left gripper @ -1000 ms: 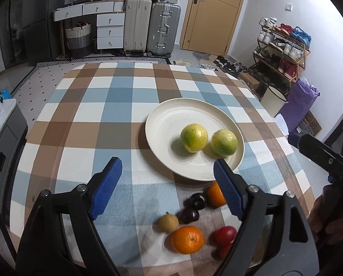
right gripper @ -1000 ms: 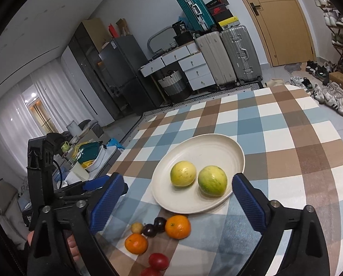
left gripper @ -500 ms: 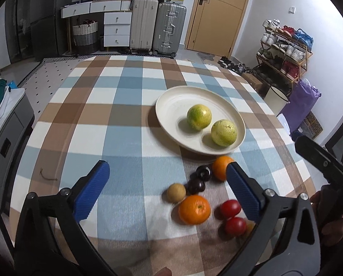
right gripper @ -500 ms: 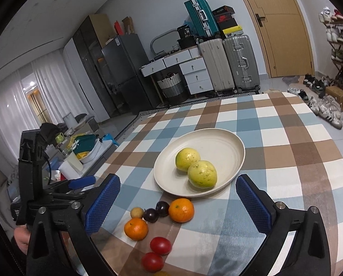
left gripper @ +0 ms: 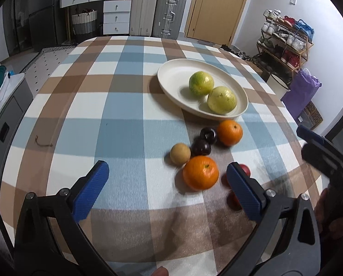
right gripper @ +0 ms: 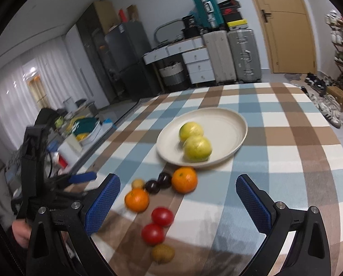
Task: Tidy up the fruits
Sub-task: 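Withdraw both tools from the plate back toward the fruits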
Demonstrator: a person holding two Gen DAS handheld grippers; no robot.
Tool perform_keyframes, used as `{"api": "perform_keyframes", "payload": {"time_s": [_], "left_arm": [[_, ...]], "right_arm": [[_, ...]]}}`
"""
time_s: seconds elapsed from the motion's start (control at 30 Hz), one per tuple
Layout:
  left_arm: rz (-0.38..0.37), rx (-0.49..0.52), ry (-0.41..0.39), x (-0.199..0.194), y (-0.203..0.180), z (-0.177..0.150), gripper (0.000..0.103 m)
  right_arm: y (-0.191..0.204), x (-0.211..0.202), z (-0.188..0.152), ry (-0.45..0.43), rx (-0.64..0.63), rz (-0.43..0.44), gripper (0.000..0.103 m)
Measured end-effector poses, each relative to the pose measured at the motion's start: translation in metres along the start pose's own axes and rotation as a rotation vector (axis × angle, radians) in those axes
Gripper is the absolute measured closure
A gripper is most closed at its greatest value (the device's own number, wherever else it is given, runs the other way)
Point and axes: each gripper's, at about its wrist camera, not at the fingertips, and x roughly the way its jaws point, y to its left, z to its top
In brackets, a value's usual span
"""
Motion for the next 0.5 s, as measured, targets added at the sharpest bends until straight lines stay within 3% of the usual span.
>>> {"api": "perform_keyframes", "payload": {"time_s": [0.5], "left_arm": [[0.014,-0.016,0.008,-0.004,0.009,-0.018,0.001]], "right_arm": [[0.016,0.002,-0.050,0.123,-0.088,-0.020,0.001]]}}
